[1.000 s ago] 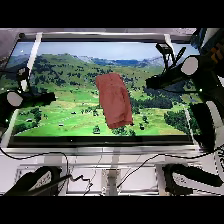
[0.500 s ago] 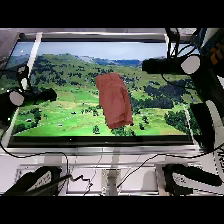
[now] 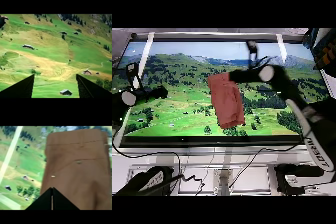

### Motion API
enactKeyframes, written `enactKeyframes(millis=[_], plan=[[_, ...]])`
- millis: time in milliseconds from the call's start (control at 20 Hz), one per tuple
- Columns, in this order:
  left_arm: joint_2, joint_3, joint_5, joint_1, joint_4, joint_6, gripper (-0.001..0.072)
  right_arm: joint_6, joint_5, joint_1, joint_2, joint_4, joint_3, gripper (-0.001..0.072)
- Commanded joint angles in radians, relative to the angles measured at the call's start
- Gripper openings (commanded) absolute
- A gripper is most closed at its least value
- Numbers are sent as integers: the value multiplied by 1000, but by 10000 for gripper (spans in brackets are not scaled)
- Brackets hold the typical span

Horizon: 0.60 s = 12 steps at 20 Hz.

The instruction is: Fold the clothes and pants, and hang the long-sleeved shirts on hangers.

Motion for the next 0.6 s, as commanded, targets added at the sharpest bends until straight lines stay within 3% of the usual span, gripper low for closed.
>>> enactKeyframes(millis=[0, 200, 250, 300, 550], plan=[[0, 1, 6, 1, 0, 0, 596, 1, -185, 146, -103, 7, 1, 28], [0, 1, 6, 1, 0, 0, 596, 1, -444, 267, -160, -6, 1, 37], [0, 1, 6, 1, 1, 0, 596, 1, -491, 281, -168, -12, 1, 187], [0, 1, 6, 1, 1, 0, 596, 1, -519, 284, -176, -19, 1, 391], [0, 1, 6, 1, 1, 0, 596, -1, -325, 246, -235, -238, 4, 415]])
